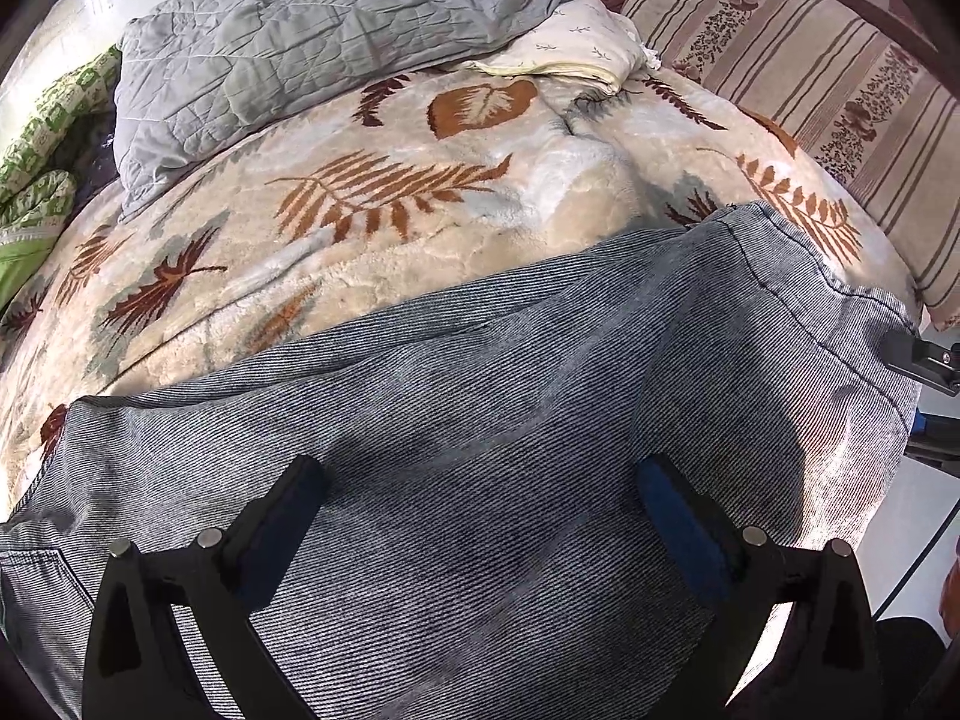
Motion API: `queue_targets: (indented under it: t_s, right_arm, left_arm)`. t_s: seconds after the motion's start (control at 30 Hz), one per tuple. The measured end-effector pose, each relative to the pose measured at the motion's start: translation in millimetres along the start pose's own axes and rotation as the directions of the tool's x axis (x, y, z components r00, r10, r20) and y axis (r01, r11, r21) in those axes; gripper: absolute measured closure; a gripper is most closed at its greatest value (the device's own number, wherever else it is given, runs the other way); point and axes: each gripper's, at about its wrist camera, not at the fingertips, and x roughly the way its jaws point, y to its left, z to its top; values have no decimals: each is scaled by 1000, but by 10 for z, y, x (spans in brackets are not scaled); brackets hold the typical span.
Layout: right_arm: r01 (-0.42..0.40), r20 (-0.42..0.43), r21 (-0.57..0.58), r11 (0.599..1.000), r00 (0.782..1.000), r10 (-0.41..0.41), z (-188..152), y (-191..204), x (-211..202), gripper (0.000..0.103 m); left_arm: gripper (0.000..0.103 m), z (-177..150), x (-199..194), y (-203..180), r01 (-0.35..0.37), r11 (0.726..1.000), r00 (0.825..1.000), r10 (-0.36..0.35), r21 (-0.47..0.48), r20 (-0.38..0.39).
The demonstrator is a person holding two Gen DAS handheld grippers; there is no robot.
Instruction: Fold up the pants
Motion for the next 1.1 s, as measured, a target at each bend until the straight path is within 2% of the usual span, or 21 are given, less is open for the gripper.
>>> queue_targets:
  t_s: [0.2,0.33,0.43,0.57,0.73,0.83,0.97,1.1]
  right_arm:
    - [-16,-20,19,1000,1000,16,25,-77,11,46]
    - [-18,-28,-2,1000,999,18,23,-66,14,46]
    - [18,-21,-6,1000,1000,-18,13,-26,6,52]
    - [74,-1,-28,997,997,-74,3,64,-32,71]
    - [110,64,-142,984,993,-102,-30,405,-157,77]
    - [174,92,-238,956,983,-157,-99,698,-156,78]
    - [192,111,-345,919,980,-163,-229,1093,-131,78]
    - [191,91,-446,874,982,-168,-398,1460,-20,78]
  left_arm:
    - [0,-24,-13,-1,-1,1000,1000,1,-10,16]
    - [0,0,-23,25,26,1000,999,-26,7,-23]
    - [0,-16,-69,95,67,998,997,-66,17,-47]
    - [0,-94,-180,239,39,999,998,-39,-9,-49]
    - [0,-159,-384,518,-22,998,999,20,-52,-32]
    - [0,-158,-512,733,-60,994,998,59,-95,-12]
    - [0,-151,-620,1046,-105,981,994,105,-164,-9]
    - [0,-143,-692,1328,-125,965,992,125,-231,-17]
